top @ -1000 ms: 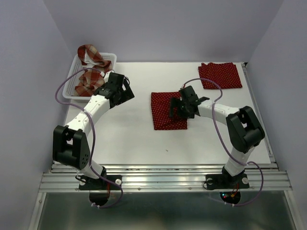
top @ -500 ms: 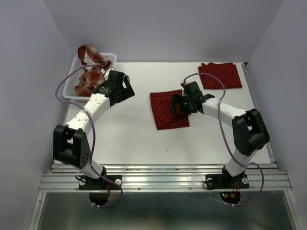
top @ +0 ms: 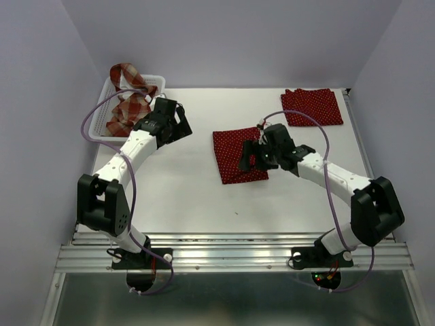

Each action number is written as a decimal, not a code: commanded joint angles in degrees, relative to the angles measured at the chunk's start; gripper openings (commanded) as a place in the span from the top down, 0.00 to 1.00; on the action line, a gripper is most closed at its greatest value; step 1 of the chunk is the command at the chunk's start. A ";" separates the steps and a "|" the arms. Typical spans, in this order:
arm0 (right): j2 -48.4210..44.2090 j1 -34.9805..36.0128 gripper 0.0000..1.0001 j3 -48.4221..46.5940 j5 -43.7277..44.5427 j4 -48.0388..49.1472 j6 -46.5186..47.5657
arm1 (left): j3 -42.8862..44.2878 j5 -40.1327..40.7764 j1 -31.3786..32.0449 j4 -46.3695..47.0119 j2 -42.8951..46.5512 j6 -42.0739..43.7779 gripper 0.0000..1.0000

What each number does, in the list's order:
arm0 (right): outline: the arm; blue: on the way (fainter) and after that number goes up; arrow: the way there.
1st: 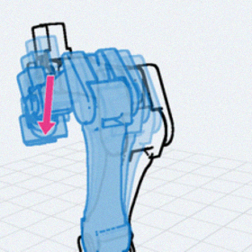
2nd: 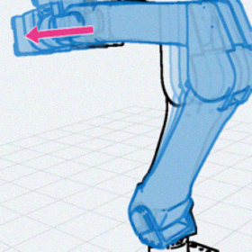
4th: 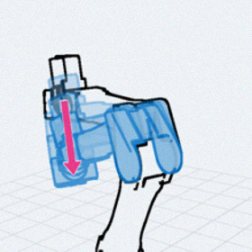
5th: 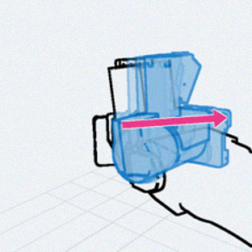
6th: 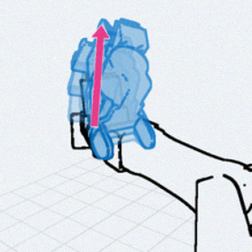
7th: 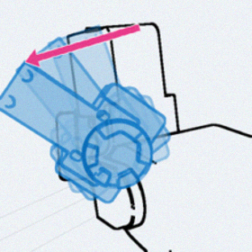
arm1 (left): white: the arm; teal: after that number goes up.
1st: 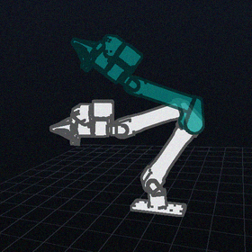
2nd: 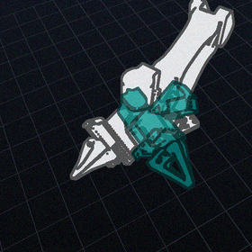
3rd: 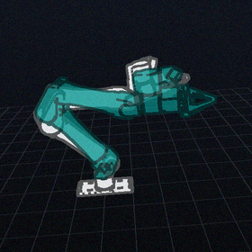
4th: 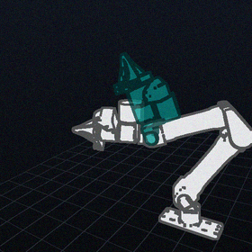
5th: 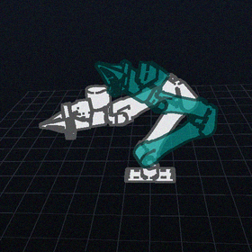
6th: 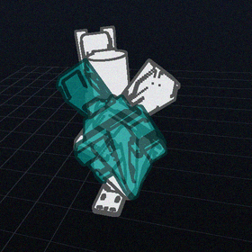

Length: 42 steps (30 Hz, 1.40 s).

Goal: Fold and stack the skirts
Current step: Neatly place the folded skirt to the corner

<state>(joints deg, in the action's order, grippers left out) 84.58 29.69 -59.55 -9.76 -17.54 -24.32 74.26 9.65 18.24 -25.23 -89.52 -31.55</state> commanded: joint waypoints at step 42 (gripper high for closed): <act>27.92 -25.21 0.00 -3.99 -18.98 33.72 3.12 | 3.52 3.80 -0.49 -2.54 -0.93 2.63 0.01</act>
<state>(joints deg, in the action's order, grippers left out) 110.89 4.78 -59.79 -27.09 18.06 -25.34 75.33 12.47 18.22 -27.14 -90.83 -29.56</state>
